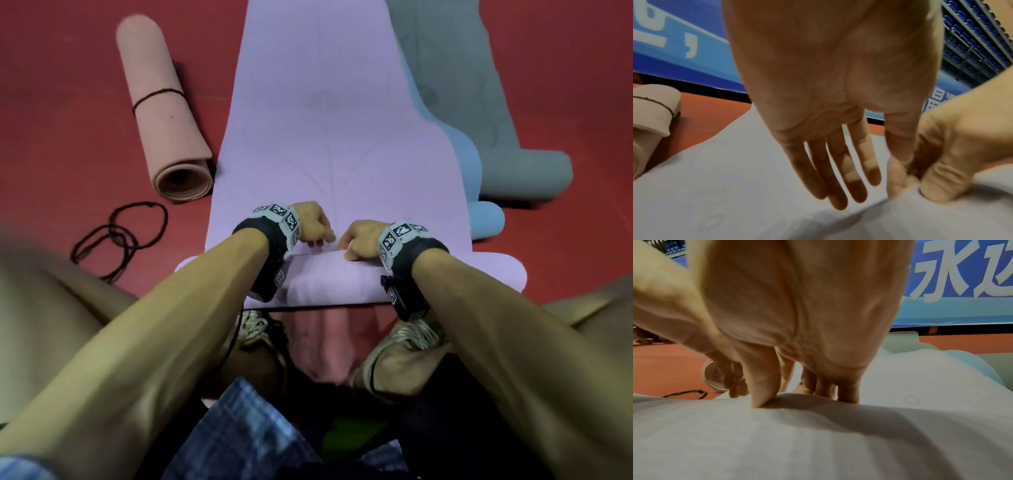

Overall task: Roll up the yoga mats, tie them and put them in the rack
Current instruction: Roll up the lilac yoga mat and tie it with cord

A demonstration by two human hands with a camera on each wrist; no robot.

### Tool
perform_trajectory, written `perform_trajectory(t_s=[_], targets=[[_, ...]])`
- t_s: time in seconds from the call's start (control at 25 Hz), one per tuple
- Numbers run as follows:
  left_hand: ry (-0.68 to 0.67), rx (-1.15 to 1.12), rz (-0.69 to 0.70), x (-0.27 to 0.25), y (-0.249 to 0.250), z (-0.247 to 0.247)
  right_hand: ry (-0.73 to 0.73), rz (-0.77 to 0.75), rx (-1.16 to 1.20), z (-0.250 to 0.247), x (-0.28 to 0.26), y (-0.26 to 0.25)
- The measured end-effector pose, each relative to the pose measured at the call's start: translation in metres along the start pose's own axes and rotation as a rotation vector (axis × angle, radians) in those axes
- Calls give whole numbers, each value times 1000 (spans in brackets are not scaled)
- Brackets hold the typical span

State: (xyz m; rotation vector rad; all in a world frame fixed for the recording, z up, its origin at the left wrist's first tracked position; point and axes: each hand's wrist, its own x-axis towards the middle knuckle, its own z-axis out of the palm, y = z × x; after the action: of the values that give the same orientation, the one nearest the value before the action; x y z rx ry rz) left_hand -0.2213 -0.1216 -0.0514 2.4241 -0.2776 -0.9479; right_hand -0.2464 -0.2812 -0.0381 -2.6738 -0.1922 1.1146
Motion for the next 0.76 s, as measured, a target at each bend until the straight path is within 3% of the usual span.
perform_trajectory(t_s=[0.44, 0.64, 0.76], targets=[[21, 412, 79, -1, 17, 8, 203, -35, 171, -14, -6, 14], [-25, 316, -5, 7, 10, 6, 42, -16, 87, -7, -3, 17], [-79, 251, -90, 8, 12, 6, 55, -12, -35, 0, 7, 13]])
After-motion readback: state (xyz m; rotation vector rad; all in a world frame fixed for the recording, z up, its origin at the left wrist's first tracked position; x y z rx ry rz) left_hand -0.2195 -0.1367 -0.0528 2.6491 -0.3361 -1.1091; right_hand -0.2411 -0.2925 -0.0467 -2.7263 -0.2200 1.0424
